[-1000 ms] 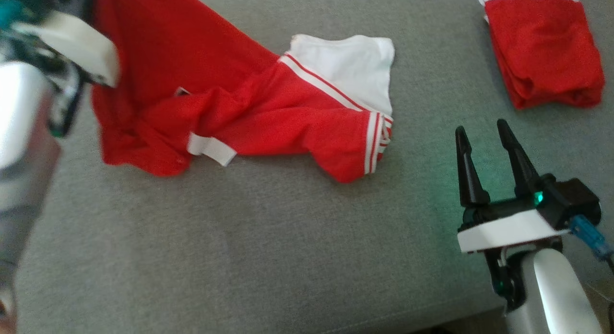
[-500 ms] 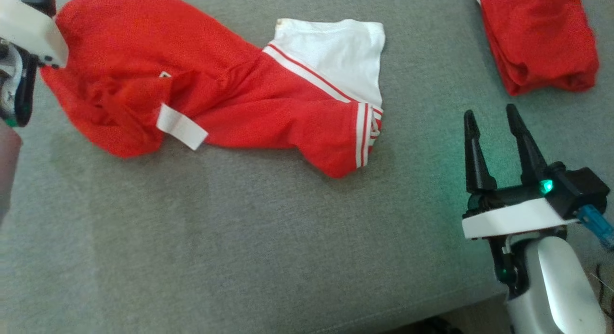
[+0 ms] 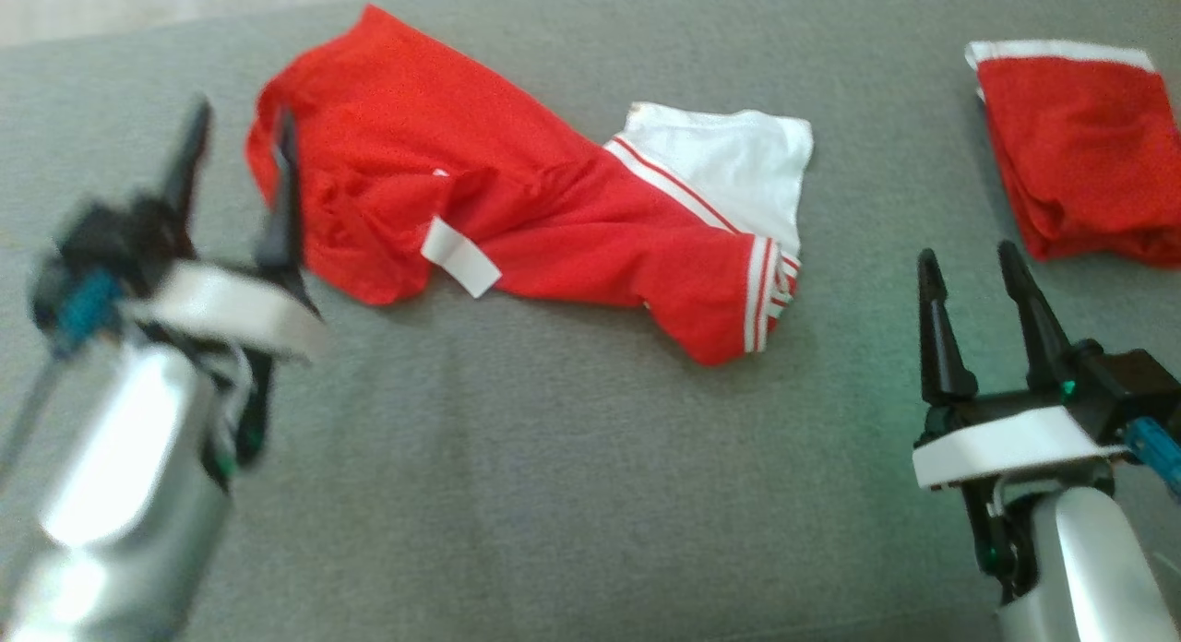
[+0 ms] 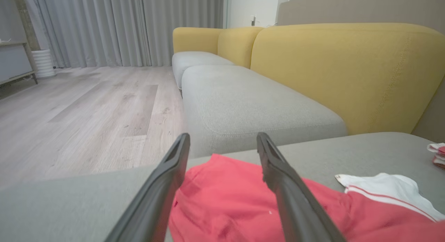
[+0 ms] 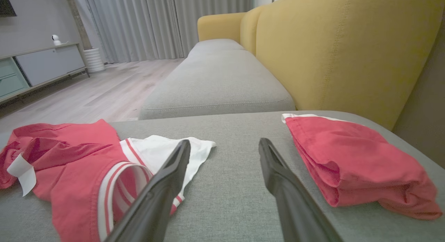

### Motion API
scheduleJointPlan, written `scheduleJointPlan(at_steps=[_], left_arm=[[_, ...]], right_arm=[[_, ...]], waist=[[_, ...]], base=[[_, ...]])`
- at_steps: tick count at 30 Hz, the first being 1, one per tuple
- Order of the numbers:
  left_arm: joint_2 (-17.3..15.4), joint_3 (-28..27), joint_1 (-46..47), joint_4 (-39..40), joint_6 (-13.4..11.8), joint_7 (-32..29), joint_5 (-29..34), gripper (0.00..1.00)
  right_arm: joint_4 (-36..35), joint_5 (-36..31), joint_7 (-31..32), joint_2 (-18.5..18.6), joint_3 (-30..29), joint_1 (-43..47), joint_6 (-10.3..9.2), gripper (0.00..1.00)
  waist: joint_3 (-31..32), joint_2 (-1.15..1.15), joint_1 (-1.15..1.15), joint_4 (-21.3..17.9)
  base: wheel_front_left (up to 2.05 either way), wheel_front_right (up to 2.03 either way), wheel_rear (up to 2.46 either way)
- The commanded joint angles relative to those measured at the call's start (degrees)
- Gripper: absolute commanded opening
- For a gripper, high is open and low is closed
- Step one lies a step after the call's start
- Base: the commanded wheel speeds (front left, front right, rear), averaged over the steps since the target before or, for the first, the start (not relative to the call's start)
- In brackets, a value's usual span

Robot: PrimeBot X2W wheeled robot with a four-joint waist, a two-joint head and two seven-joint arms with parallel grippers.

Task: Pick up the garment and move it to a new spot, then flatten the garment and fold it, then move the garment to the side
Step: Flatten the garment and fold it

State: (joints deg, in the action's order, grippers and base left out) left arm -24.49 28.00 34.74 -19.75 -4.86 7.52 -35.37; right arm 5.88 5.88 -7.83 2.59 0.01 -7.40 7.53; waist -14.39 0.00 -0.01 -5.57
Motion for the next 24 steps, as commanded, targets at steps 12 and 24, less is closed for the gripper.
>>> scheduleJointPlan(at_steps=[12,24], left_arm=[[3.35,-0.33,-17.43,14.93,-8.18,5.34,-0.8,1.0],[6.58,1.97,-19.84,18.18,-9.98,6.63,1.53,1.0]], right_arm=[[-1.49,-5.84,5.44,0.29,-0.87,-4.86,-0.04,1.0],[15.27,-11.92,17.76,6.13,-5.11,-23.2,-0.04,1.0]], waist=[[1.03,0.0,0.01,5.54],[-3.03,0.0,0.01,12.6]], base=[[0.0,0.0,0.0],[0.0,0.0,0.0]])
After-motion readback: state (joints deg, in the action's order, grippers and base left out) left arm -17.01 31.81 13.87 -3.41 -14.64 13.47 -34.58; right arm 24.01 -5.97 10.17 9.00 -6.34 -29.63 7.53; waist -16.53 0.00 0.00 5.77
